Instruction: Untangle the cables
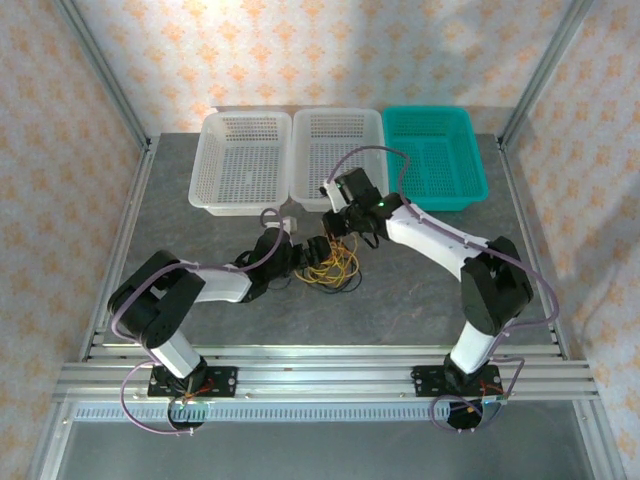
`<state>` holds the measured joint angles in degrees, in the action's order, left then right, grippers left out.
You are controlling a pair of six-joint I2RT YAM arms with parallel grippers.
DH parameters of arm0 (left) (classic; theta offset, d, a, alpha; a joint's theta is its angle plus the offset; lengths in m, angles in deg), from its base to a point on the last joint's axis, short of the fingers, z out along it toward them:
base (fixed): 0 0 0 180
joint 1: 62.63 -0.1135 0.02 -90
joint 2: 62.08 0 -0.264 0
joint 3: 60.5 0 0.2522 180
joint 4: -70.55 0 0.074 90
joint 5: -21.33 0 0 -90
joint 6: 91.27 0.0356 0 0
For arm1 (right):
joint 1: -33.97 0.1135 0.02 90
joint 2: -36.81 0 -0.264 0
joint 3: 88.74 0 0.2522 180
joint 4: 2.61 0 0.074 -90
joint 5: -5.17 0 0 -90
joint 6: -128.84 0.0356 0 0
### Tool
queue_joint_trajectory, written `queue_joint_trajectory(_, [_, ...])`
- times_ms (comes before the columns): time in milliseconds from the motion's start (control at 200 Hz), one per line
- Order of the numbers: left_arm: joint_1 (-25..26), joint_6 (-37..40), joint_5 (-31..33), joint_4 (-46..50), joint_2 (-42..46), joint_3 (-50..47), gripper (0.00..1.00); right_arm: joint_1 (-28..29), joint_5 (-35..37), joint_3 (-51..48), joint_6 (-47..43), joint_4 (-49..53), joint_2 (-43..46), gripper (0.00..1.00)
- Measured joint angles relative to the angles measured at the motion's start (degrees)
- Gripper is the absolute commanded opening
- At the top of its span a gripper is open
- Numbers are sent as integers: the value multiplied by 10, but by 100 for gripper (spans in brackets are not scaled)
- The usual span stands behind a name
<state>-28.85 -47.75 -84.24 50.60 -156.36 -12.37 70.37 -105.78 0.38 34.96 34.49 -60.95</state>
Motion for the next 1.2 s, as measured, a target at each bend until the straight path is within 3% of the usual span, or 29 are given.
queue_joint_trajectory(601, [0,4,41,38,-45,51,99,-10,-70,-19,11,-7,72,0])
queue_joint_trajectory(1202, [4,19,53,52,-45,54,99,-12,-32,28,15,24,149,0])
